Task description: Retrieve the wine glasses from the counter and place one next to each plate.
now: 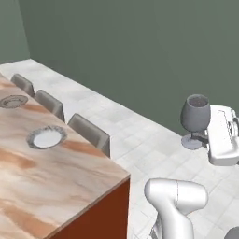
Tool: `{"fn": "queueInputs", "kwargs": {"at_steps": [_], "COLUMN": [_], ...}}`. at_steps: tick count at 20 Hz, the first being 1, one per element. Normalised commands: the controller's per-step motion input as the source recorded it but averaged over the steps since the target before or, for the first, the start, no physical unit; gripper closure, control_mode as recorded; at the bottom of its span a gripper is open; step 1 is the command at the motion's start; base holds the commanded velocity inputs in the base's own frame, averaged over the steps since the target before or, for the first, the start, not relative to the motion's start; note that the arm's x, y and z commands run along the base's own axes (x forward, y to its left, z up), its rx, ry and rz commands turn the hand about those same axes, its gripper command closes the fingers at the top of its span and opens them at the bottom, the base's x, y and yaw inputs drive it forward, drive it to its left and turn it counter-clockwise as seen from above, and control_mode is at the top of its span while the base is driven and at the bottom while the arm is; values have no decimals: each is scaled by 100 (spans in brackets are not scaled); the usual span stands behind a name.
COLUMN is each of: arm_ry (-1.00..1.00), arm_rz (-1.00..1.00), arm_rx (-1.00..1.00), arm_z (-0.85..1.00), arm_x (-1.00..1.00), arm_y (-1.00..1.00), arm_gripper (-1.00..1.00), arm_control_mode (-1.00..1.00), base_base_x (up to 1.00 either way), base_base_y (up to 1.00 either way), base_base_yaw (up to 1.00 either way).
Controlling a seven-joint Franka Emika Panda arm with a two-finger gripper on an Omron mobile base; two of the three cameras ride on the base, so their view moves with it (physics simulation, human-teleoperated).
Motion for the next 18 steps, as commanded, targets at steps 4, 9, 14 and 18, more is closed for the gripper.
{"fn": "queueInputs", "kwargs": {"at_steps": [4,9,14,18], "arm_ry": [0,0,0,0], "arm_rz": [0,0,0,0], "arm_rx": [0,0,0,0], "arm_z": [0,0,0,0], "arm_x": [0,0,0,0], "arm_y": [0,0,0,0], "arm_gripper": [100,100,100,100], "arm_control_mode": [100,100,100,100], "base_base_x": [88,90,87,87], "base_base_y": [-98,-83,-58,-53], "base_base_yaw": [43,52,67,72]}}
